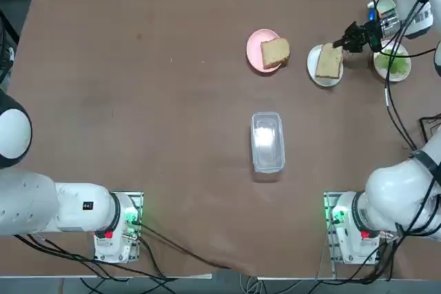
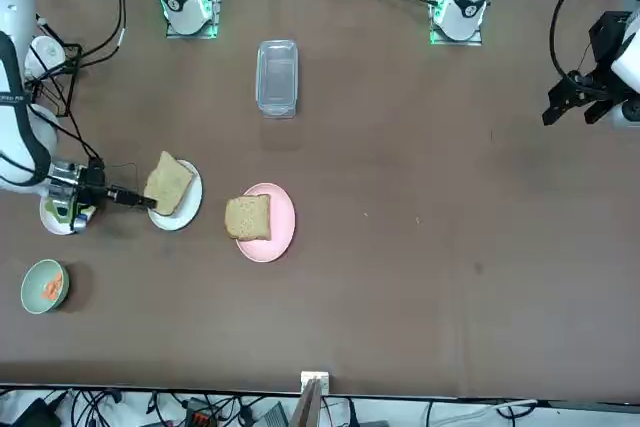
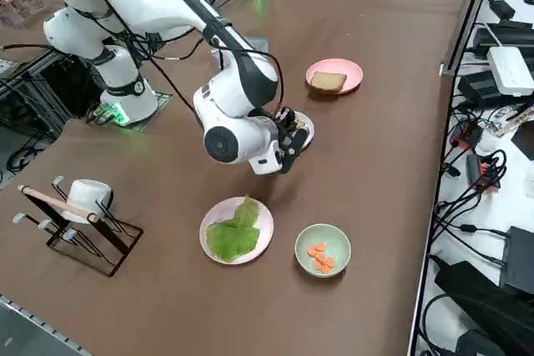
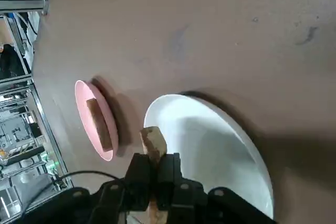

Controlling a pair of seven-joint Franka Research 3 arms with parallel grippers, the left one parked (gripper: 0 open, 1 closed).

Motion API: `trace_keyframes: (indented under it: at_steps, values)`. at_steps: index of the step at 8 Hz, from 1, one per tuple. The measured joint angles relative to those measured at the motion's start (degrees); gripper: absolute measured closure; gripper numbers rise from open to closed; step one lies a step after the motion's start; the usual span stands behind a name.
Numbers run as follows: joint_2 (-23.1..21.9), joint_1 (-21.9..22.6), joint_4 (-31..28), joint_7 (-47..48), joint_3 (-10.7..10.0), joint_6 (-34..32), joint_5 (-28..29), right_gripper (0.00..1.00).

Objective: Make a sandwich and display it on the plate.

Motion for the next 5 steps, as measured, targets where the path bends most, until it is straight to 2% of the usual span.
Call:
trace_keyframes:
  at_steps: [5]
  values:
    - [1.7,0.0,1.8,-1.3,0.0,0.0,0.0,0.93]
